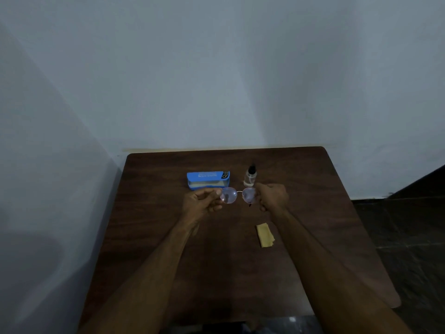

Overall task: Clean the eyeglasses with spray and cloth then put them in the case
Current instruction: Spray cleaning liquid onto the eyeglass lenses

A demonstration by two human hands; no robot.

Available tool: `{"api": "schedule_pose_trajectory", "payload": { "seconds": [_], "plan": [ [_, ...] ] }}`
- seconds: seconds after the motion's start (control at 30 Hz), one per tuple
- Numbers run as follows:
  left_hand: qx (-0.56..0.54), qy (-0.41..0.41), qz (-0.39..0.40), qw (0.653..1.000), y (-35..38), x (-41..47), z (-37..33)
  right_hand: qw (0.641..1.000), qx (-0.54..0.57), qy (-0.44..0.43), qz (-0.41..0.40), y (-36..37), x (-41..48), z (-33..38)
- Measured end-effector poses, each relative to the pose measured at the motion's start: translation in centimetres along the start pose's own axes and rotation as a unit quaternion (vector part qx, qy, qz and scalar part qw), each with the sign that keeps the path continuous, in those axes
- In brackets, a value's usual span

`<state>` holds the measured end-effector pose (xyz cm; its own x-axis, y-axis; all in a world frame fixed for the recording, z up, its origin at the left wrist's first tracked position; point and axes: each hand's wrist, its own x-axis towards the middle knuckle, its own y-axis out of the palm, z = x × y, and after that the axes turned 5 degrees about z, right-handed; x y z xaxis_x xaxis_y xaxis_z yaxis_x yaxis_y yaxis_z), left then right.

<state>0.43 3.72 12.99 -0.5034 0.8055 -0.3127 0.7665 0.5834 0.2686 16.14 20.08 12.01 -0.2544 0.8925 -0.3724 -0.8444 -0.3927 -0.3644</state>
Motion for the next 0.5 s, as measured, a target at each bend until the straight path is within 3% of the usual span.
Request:
{"api": "schedule_pose_trajectory", "payload": {
  "seconds": [0.2, 0.37, 0.5],
  "plan": [
    [-0.029, -0.006, -0.055, 0.998, 0.1, 0.2, 0.1, 0.999, 0.03, -0.016, 0.033, -0.3, 1.7, -0.7],
    [-0.041, 0.007, -0.085, 0.996, -0.7, -0.5, -0.3, 0.992, -0.069, -0.103, -0.017, 0.5, 4.2, -1.1],
    [-0.068, 0.013, -0.112, 0.991, -0.9, -0.9, -0.8, 0.979, -0.134, -0.15, -0.013, 2.0, 6.8, -2.8]
  ]
}}
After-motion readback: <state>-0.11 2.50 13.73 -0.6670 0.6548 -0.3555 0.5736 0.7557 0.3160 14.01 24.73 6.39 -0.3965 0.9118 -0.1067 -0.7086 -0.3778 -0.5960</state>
